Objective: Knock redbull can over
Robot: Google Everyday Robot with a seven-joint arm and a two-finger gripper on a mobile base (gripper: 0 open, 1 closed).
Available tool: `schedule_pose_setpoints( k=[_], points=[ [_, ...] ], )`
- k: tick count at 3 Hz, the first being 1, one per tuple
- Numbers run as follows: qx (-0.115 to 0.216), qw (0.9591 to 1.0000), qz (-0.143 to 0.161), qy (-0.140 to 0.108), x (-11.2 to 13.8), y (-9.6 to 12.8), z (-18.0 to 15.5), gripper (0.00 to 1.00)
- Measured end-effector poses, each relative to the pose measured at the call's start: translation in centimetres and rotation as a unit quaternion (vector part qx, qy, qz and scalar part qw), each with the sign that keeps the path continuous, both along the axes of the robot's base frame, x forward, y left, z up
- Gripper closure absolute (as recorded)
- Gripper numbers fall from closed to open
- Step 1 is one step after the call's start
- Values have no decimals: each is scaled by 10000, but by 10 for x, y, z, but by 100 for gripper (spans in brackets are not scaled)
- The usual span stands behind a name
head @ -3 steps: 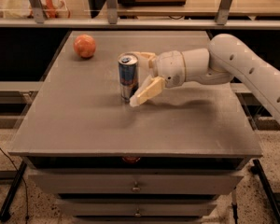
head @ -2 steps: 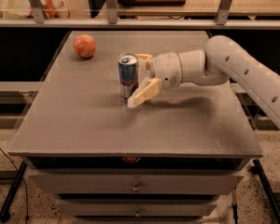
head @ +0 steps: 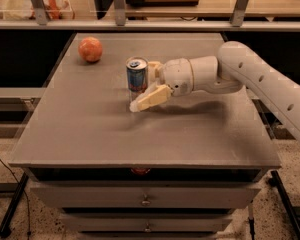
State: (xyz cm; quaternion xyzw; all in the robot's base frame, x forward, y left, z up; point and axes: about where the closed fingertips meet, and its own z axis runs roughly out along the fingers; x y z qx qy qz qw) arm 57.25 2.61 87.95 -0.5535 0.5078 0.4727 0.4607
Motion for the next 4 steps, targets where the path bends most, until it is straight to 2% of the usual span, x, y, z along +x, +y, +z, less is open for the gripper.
schedule_pose_setpoints(
  k=[3,4],
  points=[
    [2,9997,-225,-76,3,-18,-5,88],
    [-117,9993,-302,-190,8,-28,-2,100]
  ],
)
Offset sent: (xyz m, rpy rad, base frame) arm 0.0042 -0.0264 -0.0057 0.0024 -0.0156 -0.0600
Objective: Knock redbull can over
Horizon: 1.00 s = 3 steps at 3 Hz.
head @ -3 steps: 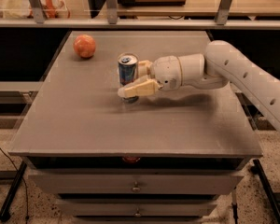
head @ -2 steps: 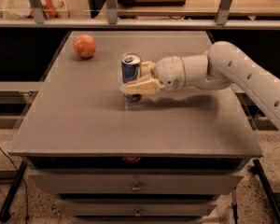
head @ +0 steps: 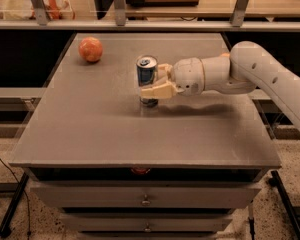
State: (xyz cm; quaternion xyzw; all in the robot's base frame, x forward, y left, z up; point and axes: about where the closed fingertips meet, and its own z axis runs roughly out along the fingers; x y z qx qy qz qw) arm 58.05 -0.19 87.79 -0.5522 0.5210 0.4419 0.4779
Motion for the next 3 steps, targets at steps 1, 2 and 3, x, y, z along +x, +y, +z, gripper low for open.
schedule_pose_setpoints(
  k=[1,2,3],
  points=[
    [-353,9989,-86,-285,11,-17,13,100],
    [-922,9930,-79,-729,21,-38,31,100],
    [-1788,9728,219,-1454,23,-45,51,100]
  ],
)
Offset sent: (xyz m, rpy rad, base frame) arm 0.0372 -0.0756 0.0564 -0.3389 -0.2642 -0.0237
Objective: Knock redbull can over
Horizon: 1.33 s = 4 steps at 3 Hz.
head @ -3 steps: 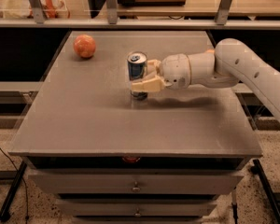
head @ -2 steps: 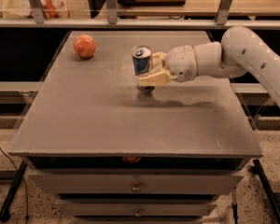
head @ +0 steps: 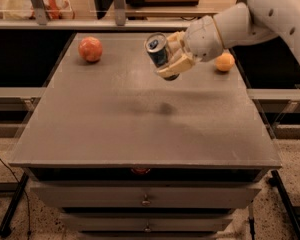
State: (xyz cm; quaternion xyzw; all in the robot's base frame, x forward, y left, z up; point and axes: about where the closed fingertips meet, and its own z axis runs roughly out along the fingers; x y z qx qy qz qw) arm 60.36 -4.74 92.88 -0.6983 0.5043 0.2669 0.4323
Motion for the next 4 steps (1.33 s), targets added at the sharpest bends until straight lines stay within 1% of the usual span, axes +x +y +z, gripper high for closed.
schedule_pose_setpoints(
  k=[1,2,3,4],
  points=[
    [-1177,9880,549,-834,-12,16,11,100],
    [-2223,9578,984,-1534,-31,39,12,100],
    [-3191,9177,1210,-2035,-53,75,2,100],
    [-4044,8805,1320,-2091,-62,97,-32,100]
  ],
)
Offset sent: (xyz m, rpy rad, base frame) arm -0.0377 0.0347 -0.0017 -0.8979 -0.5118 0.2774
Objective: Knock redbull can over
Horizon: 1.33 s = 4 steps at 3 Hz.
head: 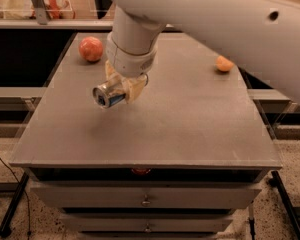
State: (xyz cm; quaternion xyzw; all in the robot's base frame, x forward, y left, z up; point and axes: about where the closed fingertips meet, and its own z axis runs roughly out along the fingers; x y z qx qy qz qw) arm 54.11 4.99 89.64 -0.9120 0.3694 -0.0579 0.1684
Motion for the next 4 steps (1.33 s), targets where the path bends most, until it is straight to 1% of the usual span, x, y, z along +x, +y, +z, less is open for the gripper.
schedule_pose_setpoints(
  k=[1,2,3,4],
  points=[
    [-967,9951,-36,-220,7,6,-36,100],
    [-1792,9817,-262,-596,26,-11,-47,100],
    [-2295,9673,-509,-957,43,-30,-39,82],
    [-2533,9594,-611,-1077,49,-38,-34,58]
  ],
)
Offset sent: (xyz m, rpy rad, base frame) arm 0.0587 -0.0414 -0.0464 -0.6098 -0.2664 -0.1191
